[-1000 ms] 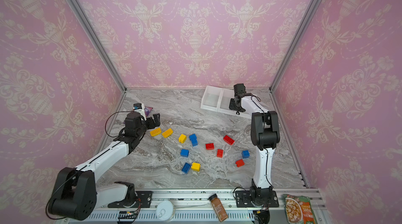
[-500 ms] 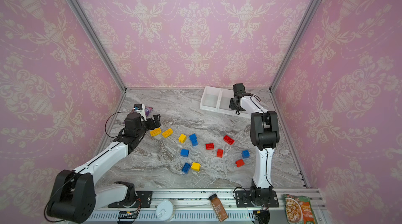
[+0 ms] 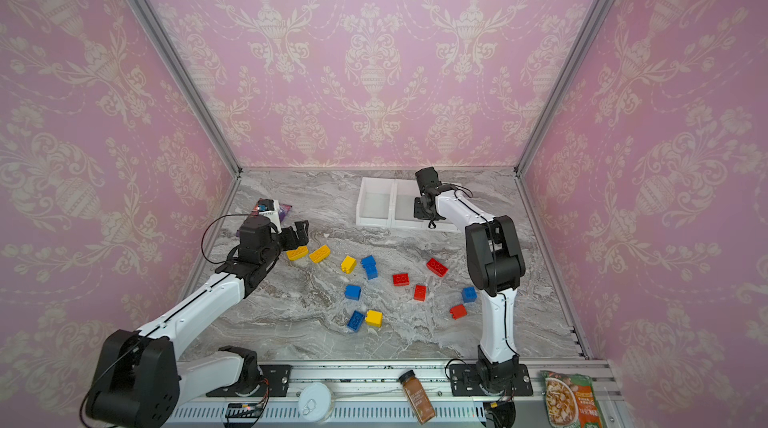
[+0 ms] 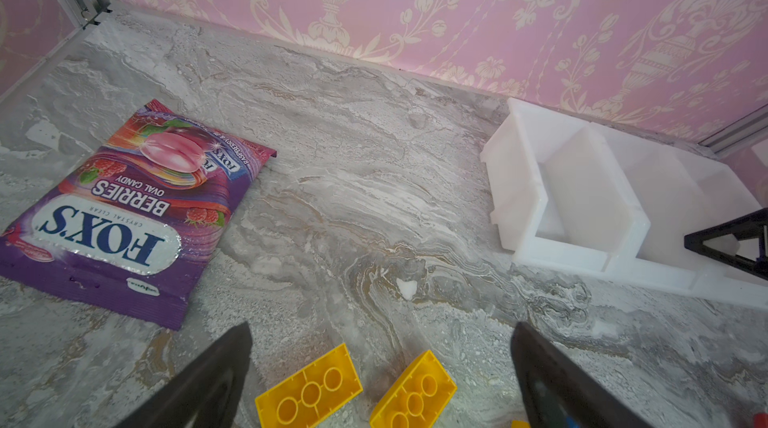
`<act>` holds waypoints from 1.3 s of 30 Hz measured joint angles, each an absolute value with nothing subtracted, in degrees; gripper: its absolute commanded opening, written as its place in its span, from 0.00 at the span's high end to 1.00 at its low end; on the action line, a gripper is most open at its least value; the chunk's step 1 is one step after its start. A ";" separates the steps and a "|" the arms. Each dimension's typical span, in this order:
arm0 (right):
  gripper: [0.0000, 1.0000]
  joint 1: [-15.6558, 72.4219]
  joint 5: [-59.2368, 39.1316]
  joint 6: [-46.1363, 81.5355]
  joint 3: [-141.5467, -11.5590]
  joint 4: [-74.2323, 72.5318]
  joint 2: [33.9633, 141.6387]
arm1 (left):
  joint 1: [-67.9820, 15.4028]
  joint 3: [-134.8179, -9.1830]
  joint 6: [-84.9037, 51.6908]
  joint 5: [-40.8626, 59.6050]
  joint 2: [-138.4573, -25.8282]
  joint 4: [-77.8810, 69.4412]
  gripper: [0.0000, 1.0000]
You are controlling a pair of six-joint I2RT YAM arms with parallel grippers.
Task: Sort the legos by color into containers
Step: 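Move the right gripper down toward the blue brick near the red bricks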
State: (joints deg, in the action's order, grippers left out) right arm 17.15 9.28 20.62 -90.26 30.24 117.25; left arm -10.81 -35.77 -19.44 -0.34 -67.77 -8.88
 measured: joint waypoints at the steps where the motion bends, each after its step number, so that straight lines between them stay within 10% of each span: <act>1: 0.94 18.17 9.65 21.15 -89.58 30.17 116.81 | -10.81 -35.55 -19.44 -0.34 -67.46 -8.88 0.01; 16: 0.91 28.34 12.95 28.69 -86.78 30.52 114.80 | -11.42 -34.30 -19.49 -0.36 -66.76 -8.38 0.01; 25: 0.42 28.64 12.91 29.78 -86.78 30.83 112.73 | -12.97 -34.20 -19.75 -0.36 -65.10 -6.50 0.01; 39: 0.21 26.81 11.11 28.73 -74.76 32.71 90.35 | -15.53 -32.40 -22.02 -0.25 -63.99 -4.80 0.01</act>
State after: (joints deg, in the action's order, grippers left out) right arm 26.81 11.11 28.73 -74.76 32.71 90.35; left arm -15.53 -32.40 -22.02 -0.25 -63.99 -4.80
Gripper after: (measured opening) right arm 0.760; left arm 0.993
